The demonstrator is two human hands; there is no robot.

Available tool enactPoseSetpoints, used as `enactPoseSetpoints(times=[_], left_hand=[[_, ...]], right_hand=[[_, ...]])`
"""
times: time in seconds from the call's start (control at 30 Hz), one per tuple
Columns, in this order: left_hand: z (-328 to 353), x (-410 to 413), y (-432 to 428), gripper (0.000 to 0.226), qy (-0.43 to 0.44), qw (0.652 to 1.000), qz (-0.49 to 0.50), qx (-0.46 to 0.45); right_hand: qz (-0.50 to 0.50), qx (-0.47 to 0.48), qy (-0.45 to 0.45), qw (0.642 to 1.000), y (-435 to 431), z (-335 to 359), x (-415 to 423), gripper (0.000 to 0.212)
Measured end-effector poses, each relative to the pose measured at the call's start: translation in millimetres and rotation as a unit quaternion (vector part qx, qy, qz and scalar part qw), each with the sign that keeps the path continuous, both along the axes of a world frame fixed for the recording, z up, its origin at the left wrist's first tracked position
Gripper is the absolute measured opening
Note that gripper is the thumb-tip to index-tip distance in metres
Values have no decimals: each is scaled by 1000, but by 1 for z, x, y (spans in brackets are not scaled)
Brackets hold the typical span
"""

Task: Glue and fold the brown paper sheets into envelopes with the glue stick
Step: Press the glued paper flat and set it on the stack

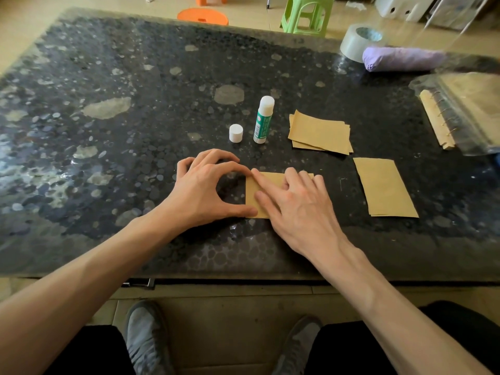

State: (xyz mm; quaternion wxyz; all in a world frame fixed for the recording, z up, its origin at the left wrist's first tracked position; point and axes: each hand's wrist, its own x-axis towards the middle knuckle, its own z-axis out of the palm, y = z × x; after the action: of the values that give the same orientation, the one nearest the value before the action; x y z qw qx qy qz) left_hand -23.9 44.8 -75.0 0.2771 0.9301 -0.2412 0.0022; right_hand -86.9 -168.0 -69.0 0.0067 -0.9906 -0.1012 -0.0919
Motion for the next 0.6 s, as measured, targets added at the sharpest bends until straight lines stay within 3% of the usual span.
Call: enactPoseSetpoints(times=[0.6], left_hand=[[1,3,0,82,22,1000,-3,3]], right_hand=[[-120,10,-18,993,-47,5,-21,53]])
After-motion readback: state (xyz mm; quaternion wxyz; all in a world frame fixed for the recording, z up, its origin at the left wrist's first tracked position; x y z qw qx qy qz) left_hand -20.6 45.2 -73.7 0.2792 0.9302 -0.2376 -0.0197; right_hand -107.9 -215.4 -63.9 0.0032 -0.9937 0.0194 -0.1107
